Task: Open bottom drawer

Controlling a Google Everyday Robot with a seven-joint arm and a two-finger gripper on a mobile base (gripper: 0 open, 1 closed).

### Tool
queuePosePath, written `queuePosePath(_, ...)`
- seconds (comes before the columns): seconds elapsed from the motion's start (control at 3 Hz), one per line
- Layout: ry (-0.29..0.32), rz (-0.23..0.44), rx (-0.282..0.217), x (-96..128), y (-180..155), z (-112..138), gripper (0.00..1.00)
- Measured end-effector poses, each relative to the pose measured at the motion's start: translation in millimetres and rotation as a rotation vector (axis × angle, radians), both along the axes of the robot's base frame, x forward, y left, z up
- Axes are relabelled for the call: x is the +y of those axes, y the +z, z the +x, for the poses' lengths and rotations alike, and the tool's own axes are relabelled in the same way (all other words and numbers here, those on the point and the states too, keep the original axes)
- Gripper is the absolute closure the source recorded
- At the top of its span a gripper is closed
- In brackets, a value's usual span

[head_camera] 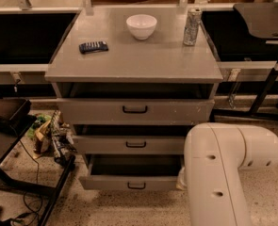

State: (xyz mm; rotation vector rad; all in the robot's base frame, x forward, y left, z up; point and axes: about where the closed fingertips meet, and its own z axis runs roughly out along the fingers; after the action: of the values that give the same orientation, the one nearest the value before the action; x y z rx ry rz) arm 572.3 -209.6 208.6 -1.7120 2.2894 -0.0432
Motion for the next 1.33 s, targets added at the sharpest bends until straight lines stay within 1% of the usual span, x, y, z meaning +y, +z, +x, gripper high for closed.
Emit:
queuePosePath(0.33,0.000,0.000,0.000,-0.1,-0.1,0.9,0.81)
queuePosePath(1.0,0.001,0.000,0.000,0.2,-0.1,0.7,0.34)
queuePosePath(1.33,0.034,-0.037,-0.038,-4.9,30.3,12.6,0.11)
